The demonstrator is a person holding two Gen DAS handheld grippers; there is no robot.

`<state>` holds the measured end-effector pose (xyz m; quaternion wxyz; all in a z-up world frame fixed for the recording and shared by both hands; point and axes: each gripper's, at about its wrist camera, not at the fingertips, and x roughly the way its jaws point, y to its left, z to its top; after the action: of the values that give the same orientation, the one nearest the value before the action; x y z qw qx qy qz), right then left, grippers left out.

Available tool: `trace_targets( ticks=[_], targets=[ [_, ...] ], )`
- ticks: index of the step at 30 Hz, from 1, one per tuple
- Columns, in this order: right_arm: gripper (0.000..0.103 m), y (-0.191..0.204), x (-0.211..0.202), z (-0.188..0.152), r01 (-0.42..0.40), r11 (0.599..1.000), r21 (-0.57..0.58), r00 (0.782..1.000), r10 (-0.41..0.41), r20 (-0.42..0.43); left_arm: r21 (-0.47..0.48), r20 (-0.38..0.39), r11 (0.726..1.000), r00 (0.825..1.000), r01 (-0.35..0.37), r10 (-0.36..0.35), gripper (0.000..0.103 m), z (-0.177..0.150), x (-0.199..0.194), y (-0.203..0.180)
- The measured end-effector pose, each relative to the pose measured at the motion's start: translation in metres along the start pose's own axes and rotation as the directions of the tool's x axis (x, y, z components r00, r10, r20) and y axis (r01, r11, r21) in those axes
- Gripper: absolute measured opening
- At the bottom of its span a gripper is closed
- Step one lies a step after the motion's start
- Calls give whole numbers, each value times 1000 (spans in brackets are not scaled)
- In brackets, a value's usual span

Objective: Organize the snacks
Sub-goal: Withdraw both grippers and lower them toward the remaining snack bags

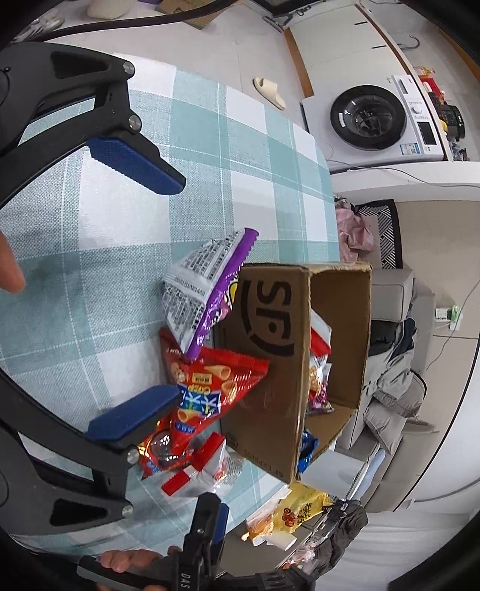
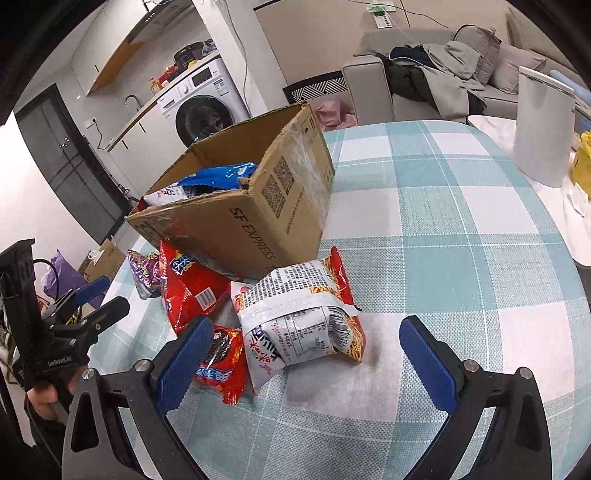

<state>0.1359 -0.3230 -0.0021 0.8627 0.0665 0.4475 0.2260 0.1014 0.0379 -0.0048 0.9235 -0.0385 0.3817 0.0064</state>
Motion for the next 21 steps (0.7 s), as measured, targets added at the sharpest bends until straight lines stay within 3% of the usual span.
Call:
trace_targets(
  ticks=[21],
  targets=[
    [102, 6, 28, 4, 12, 1000, -24, 998, -14, -65, -91, -33, 995, 999, 35, -39, 102, 15, 35, 25]
  ],
)
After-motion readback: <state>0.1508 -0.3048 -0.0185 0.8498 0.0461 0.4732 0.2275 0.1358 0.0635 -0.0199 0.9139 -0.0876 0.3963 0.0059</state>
